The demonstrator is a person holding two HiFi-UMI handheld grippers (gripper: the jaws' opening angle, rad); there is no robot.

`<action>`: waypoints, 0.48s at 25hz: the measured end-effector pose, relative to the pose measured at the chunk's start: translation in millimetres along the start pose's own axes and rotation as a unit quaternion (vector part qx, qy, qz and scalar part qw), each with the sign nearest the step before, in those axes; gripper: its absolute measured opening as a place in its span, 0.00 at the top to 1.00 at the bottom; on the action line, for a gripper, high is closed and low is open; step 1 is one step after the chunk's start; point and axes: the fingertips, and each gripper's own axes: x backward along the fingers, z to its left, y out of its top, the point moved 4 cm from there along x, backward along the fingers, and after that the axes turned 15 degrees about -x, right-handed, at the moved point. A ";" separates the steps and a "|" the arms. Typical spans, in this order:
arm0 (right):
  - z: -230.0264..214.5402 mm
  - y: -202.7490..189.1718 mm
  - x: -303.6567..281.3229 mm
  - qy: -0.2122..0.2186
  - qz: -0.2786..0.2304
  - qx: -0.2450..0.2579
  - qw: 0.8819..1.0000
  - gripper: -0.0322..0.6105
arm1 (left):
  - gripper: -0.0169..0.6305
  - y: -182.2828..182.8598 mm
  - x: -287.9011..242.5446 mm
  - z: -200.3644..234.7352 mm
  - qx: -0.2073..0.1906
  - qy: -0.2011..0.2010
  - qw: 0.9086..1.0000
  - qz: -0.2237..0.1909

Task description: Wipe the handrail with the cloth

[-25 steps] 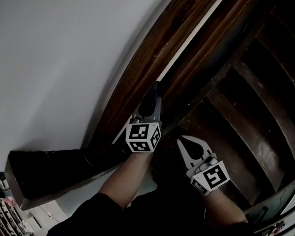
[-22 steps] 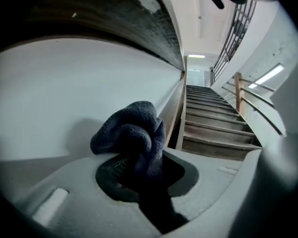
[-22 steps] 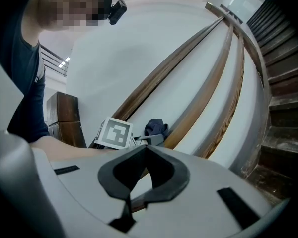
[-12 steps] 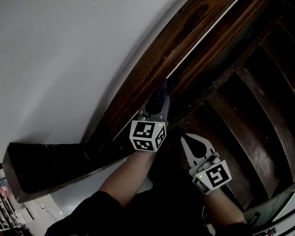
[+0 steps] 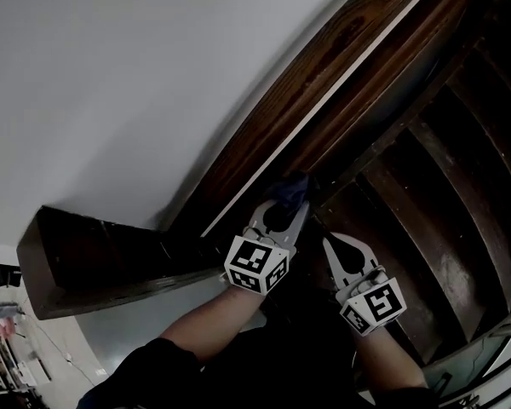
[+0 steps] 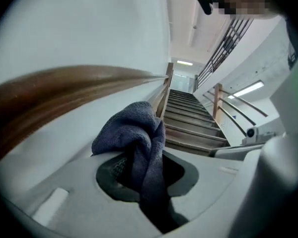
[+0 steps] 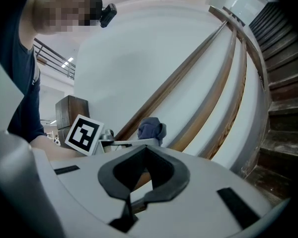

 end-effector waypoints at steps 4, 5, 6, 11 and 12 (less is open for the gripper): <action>30.4 -4.0 16.2 -0.005 -0.008 0.002 1.000 0.94 | 0.86 28.0 49.8 -18.3 0.002 -0.014 1.000 -0.027; 40.0 -4.8 20.3 -0.002 -0.009 0.005 1.000 0.94 | 0.86 35.6 63.6 -23.4 0.003 -0.019 0.999 -0.035; 50.6 -4.5 24.1 0.002 -0.010 0.009 1.000 0.94 | 0.86 43.1 77.8 -28.3 0.004 -0.024 0.999 -0.043; 99.2 0.6 37.4 0.029 -0.021 0.031 0.999 0.94 | 0.86 67.2 141.7 -43.8 0.011 -0.041 0.997 -0.067; 106.5 -0.5 39.4 0.033 -0.020 0.032 0.999 0.94 | 0.86 68.8 152.9 -45.7 0.016 -0.041 0.997 -0.071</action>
